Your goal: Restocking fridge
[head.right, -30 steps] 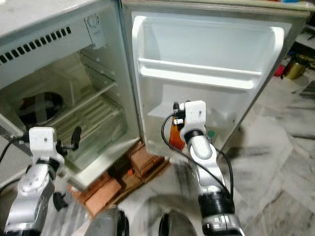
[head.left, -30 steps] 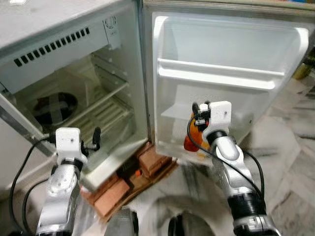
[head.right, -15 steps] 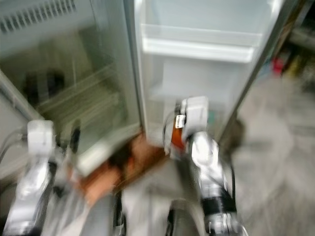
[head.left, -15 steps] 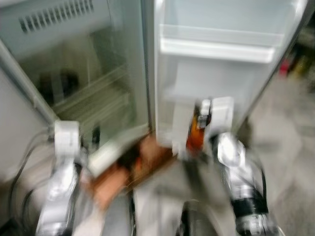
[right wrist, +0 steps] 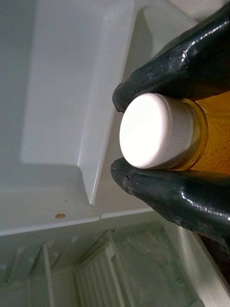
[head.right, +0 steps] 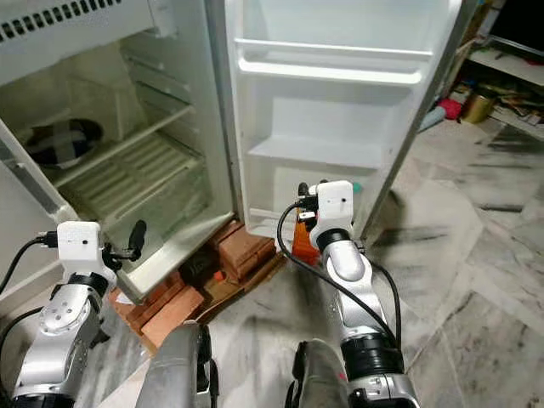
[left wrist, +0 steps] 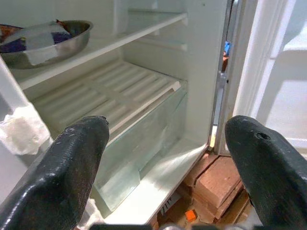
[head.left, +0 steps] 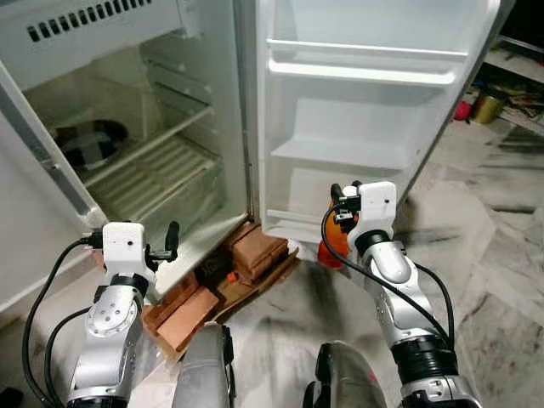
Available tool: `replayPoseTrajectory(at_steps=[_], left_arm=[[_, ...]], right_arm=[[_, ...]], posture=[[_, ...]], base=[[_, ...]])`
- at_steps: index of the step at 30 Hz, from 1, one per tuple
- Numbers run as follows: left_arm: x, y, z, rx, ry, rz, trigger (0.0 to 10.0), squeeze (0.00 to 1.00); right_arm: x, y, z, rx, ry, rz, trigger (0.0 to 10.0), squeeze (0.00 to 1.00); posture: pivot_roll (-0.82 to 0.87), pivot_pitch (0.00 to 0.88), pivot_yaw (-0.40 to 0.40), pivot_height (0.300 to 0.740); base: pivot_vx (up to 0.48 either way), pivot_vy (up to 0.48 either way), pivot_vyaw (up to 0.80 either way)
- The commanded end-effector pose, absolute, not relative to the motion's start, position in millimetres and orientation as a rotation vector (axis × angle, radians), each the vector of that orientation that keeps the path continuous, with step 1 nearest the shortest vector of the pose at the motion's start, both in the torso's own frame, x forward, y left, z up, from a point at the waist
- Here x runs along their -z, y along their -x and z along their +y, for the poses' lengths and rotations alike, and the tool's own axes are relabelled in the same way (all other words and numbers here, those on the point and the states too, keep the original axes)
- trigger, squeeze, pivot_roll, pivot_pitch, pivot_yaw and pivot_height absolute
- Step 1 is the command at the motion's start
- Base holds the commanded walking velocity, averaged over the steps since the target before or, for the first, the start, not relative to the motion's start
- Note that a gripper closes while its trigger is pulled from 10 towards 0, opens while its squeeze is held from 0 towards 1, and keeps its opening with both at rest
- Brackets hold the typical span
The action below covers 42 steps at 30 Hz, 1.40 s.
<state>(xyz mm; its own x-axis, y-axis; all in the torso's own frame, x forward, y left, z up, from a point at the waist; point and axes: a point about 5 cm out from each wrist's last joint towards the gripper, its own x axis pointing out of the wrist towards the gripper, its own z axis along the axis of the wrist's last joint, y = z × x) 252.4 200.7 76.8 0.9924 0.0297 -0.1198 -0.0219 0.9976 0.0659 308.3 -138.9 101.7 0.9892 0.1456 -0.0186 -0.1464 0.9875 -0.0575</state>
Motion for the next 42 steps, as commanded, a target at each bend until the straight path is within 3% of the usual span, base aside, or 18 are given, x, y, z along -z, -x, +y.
replayPoseTrajectory(at_steps=[1,42], left_arm=[[-78.5,-253.9,199.9,-0.018,-0.059,0.111,10.0,0.0],[-77.0,-254.3,194.3,0.01,-0.049,0.111,10.0,0.0]], right_arm=[[-112.4,-312.1,-139.7,-0.141,0.069,-0.034,10.0,0.0],[-108.9,-311.3,-139.9,-0.144,0.086,-0.017,10.0,0.0]], posture=[[0.03,0.074,0.024,0.66],[0.03,0.082,0.02,0.66]], base=[[0.0,0.0,0.0],[0.289,0.0,0.0]])
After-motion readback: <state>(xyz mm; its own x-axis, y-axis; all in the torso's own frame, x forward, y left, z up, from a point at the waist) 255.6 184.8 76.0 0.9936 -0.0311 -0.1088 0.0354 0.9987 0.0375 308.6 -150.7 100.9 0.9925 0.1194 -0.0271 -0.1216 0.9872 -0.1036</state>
